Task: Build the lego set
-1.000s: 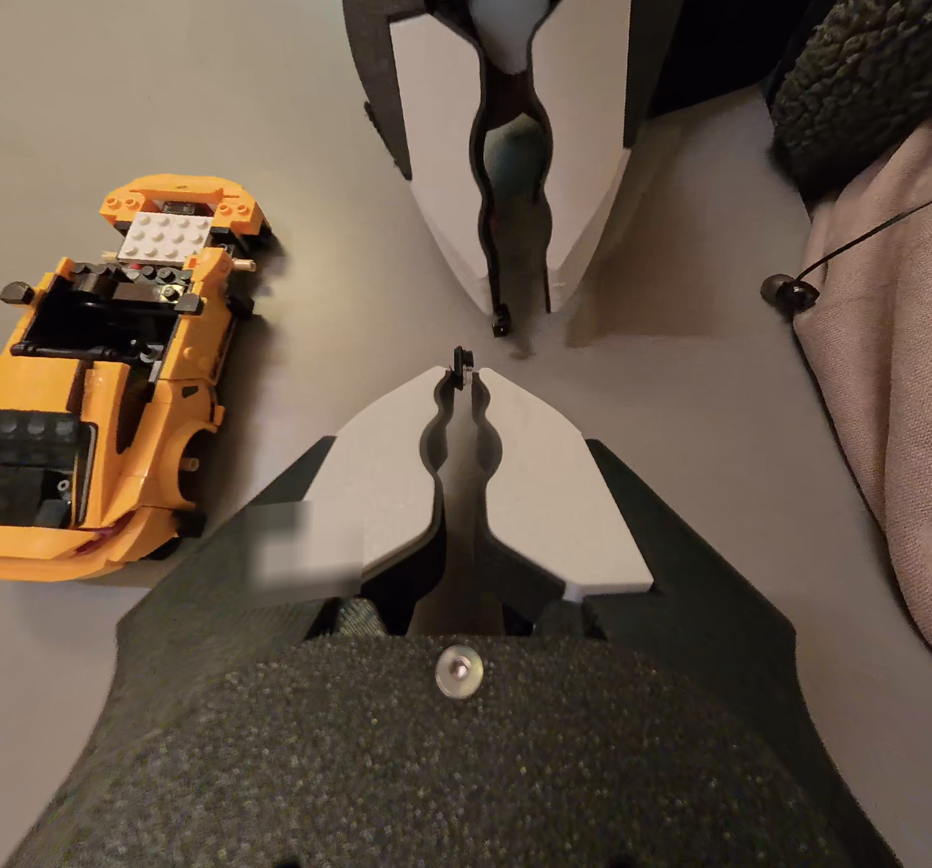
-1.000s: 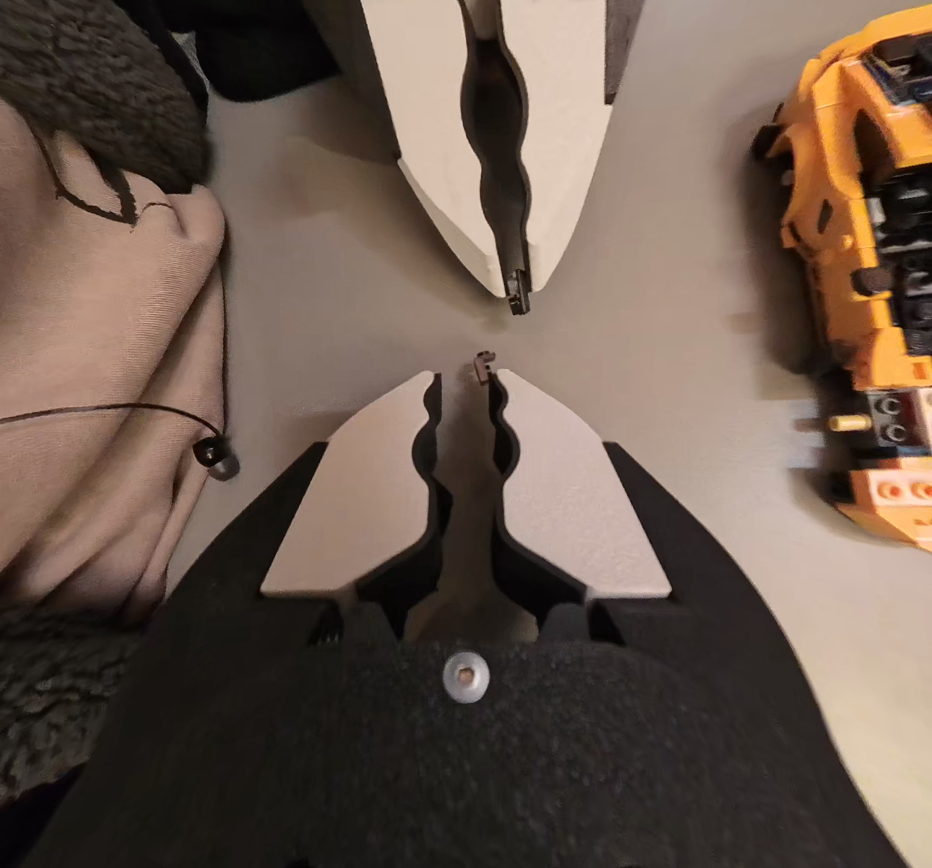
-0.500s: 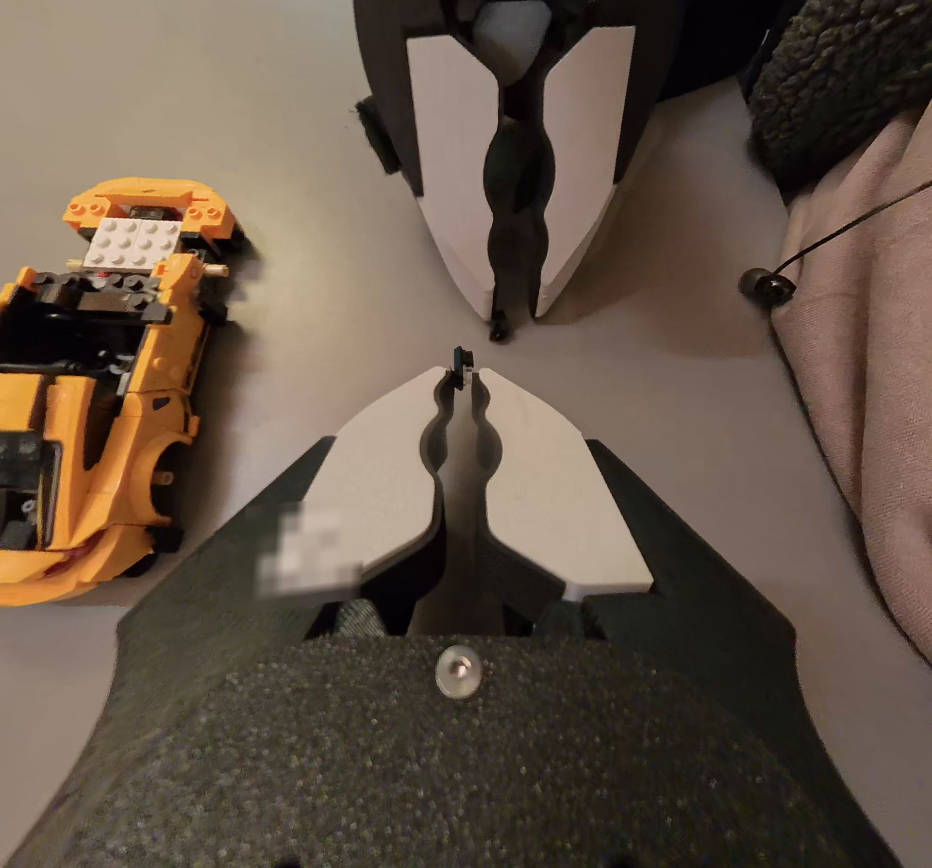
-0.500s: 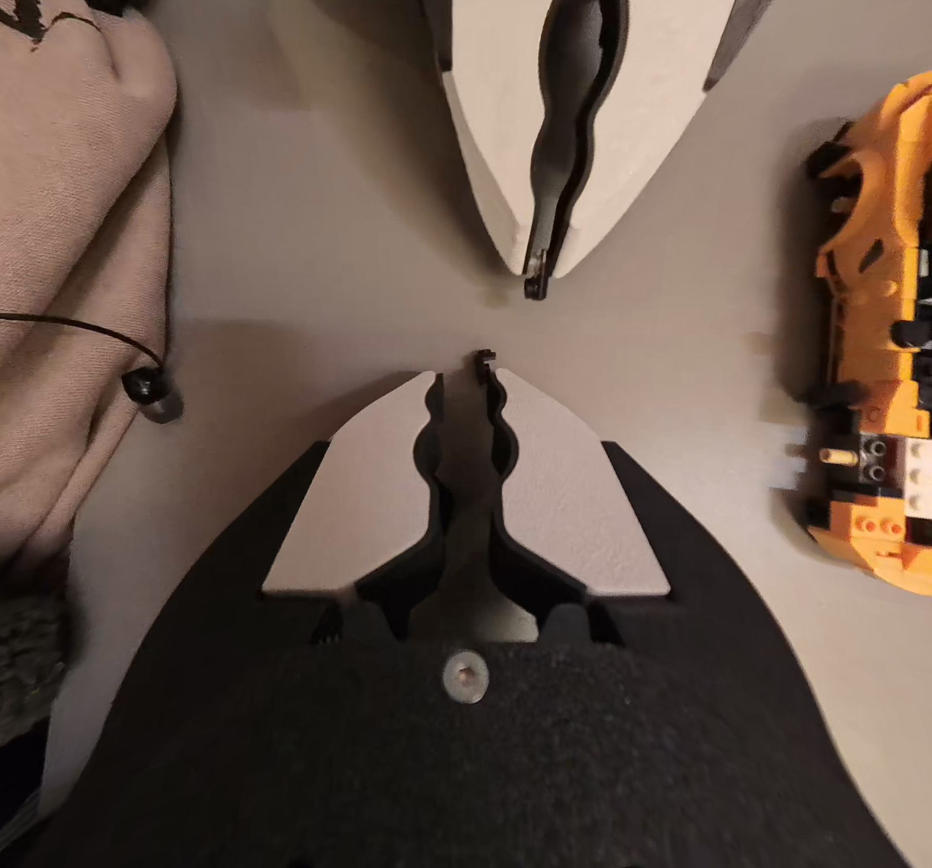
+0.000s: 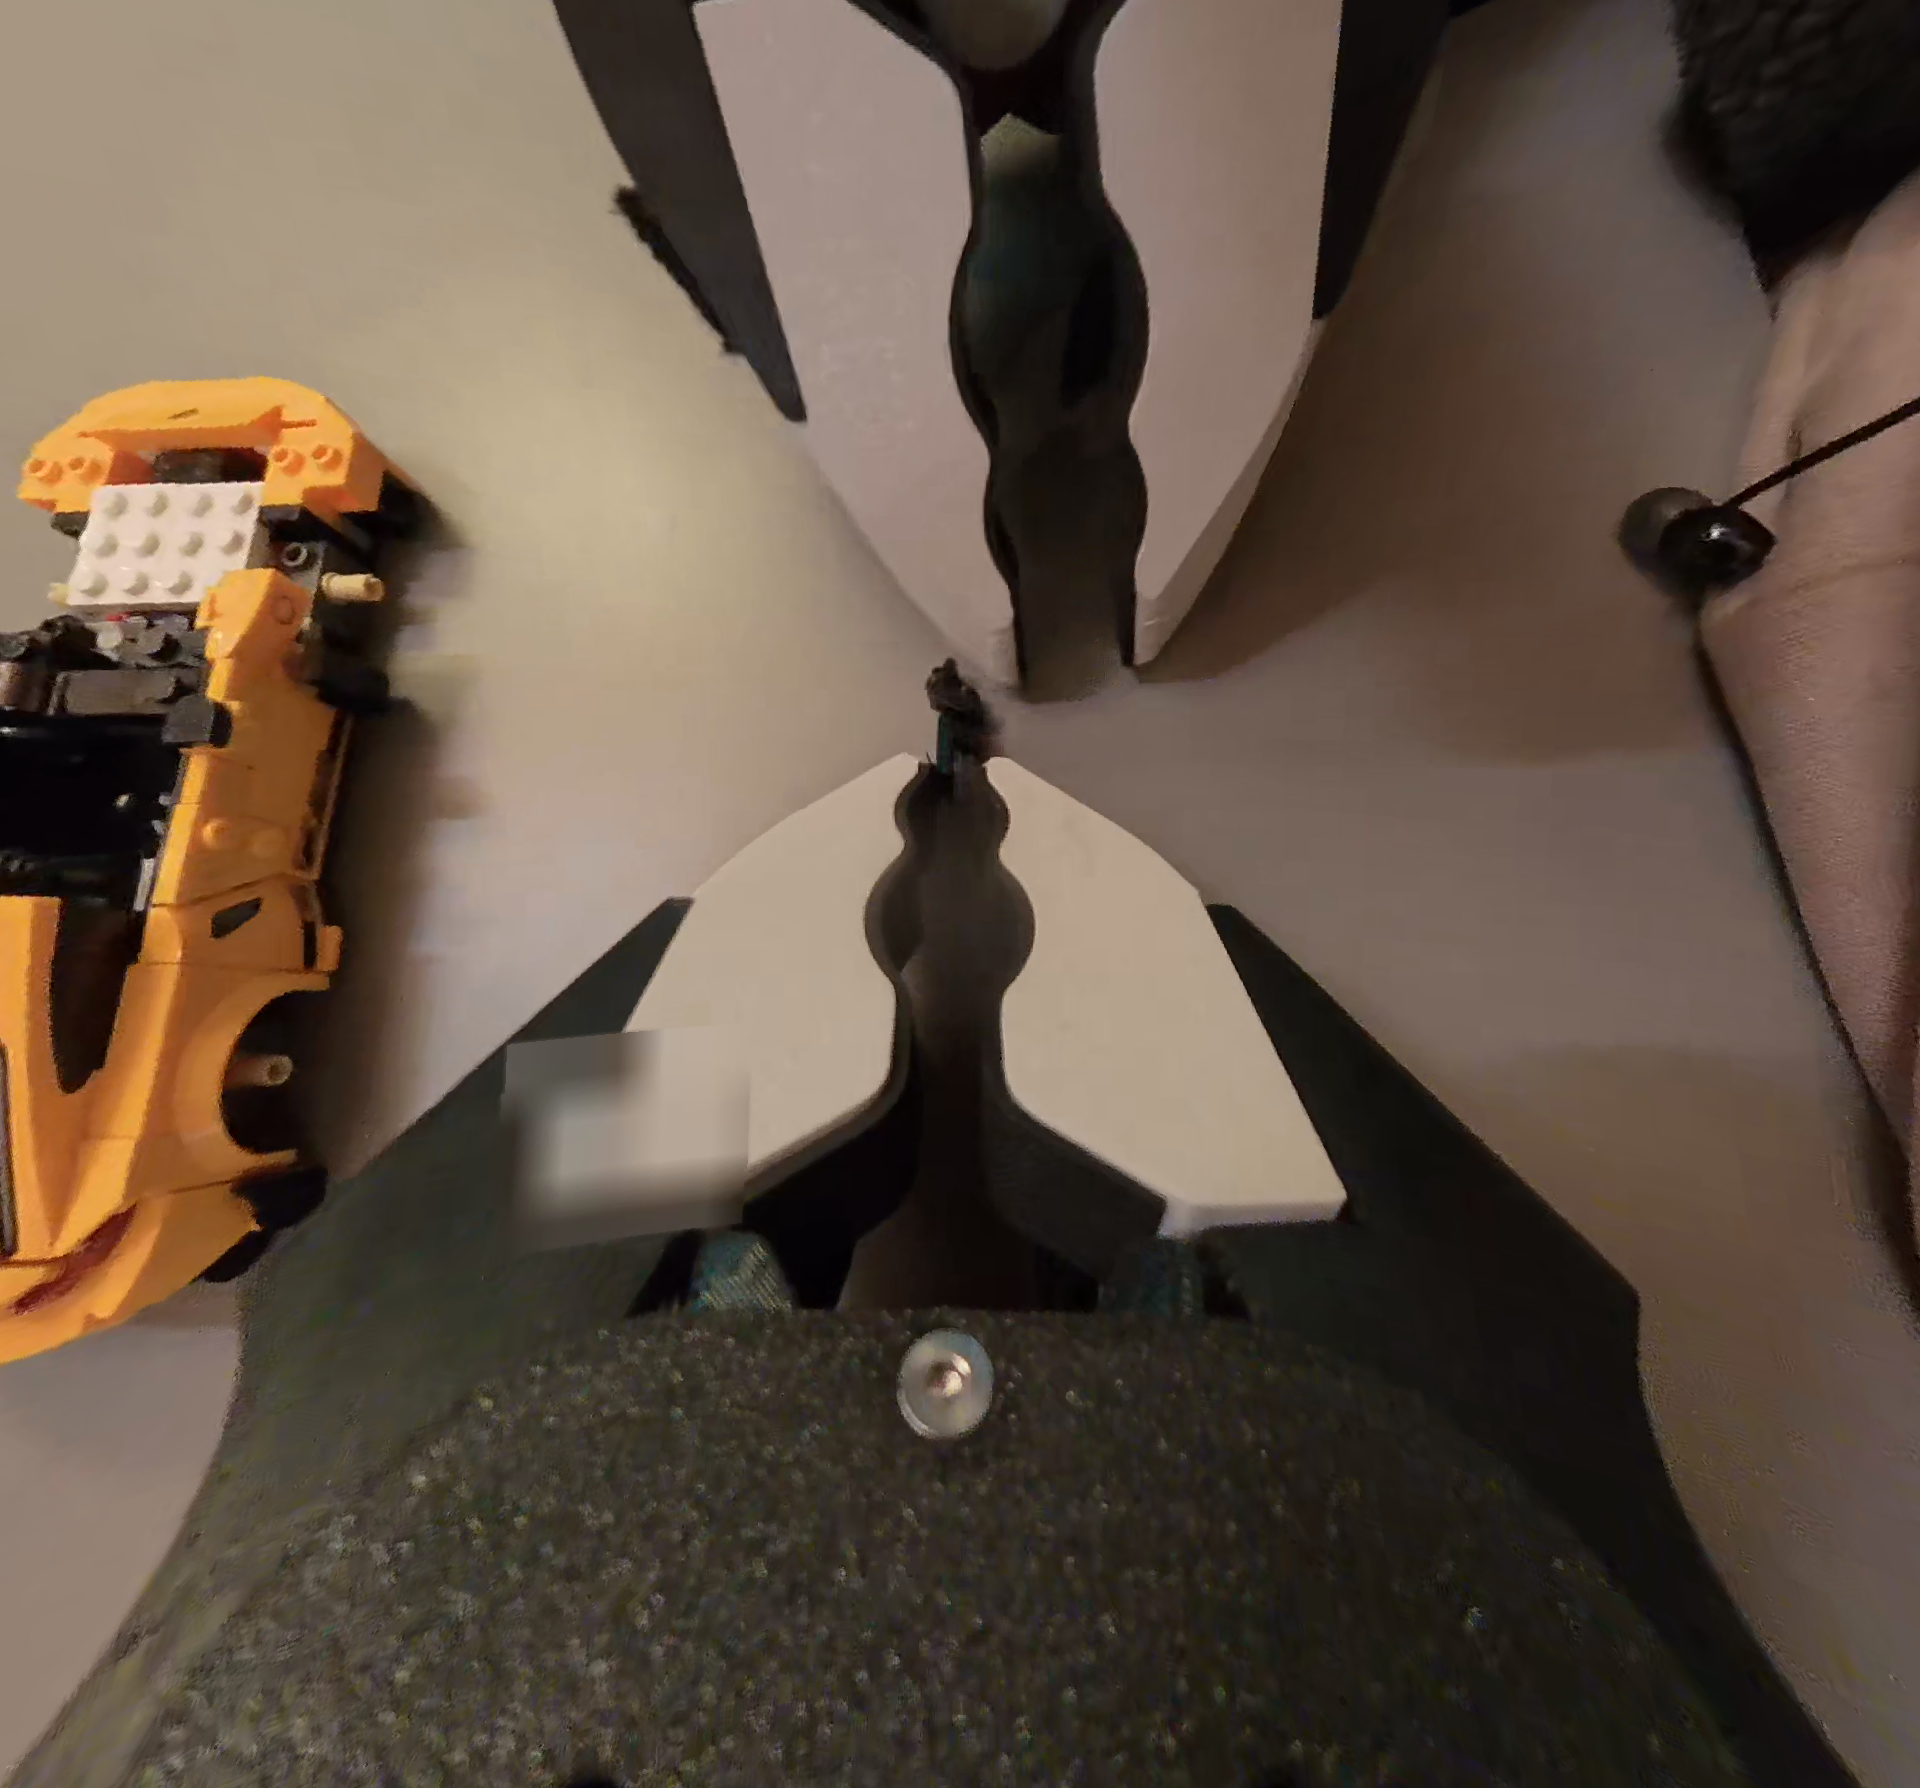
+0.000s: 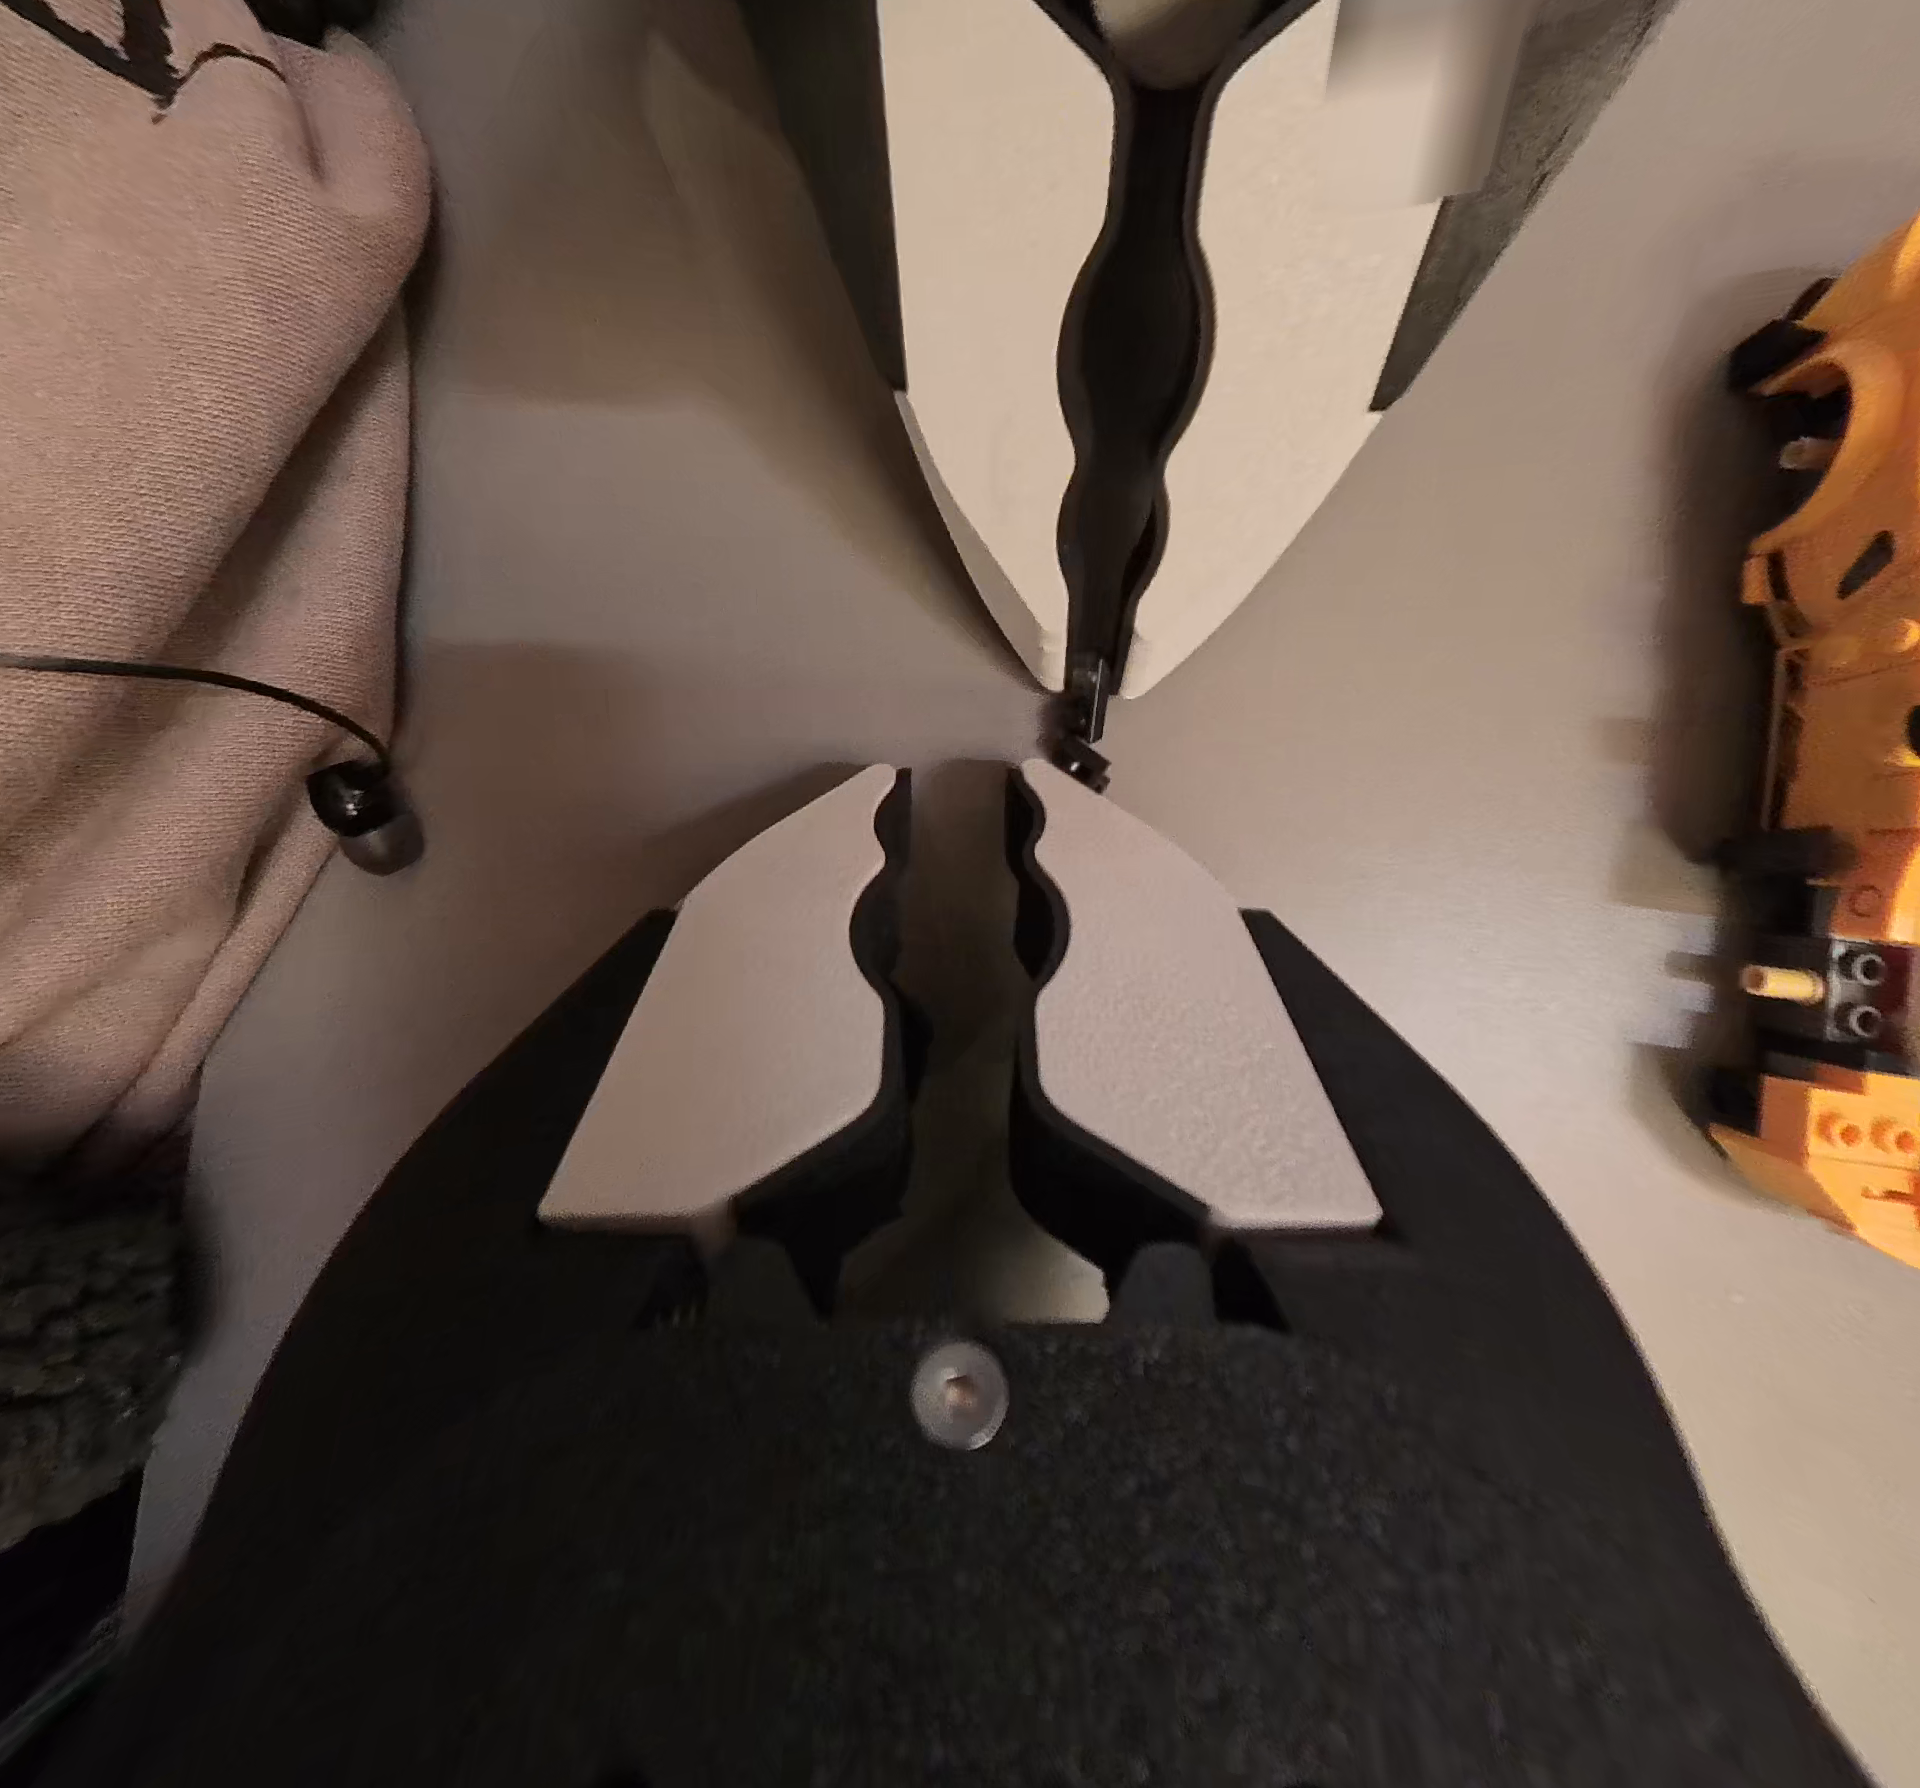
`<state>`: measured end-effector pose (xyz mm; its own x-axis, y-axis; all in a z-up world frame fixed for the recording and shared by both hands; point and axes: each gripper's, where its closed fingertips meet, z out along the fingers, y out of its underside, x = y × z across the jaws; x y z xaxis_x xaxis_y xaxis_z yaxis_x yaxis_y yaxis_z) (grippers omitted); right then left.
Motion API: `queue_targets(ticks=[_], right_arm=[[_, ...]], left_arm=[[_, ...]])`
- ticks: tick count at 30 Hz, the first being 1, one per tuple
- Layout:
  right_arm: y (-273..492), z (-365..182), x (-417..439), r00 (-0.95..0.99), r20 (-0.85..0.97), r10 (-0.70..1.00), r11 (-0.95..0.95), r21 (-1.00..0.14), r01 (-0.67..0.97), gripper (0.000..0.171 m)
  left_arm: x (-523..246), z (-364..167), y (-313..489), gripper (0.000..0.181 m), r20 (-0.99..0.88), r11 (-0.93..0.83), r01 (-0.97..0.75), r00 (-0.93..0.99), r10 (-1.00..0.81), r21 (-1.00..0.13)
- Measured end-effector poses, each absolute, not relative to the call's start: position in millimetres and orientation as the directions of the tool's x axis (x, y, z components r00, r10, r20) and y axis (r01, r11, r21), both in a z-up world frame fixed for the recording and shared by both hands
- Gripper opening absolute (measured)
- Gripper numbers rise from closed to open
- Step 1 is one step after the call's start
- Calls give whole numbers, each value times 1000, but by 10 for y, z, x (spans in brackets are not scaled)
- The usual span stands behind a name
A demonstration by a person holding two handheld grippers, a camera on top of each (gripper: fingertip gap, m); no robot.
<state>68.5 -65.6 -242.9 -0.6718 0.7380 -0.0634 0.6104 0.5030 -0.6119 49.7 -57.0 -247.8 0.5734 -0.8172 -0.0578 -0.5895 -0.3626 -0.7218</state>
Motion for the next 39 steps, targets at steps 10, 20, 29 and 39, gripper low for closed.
queue_targets(ticks=[10,20,29,39], right_arm=[[-372,-2361,542,-599,39,800,469,-664,583,12],[-429,-2449,528,-635,90,767,530,-646,549,15],[-468,-2471,487,-636,129,760,554,-640,532,6],[-512,-2477,604,-467,-238,852,296,-517,803,4]], left_arm=[[526,-2470,-622,6,-30,-359,-588,548,-836,-725],[561,-2452,-641,6,-29,-343,-589,529,-848,-732],[536,-2432,-585,6,-71,-331,-596,550,-832,-731],[519,-2388,-564,6,-107,-323,-607,563,-819,-726]])
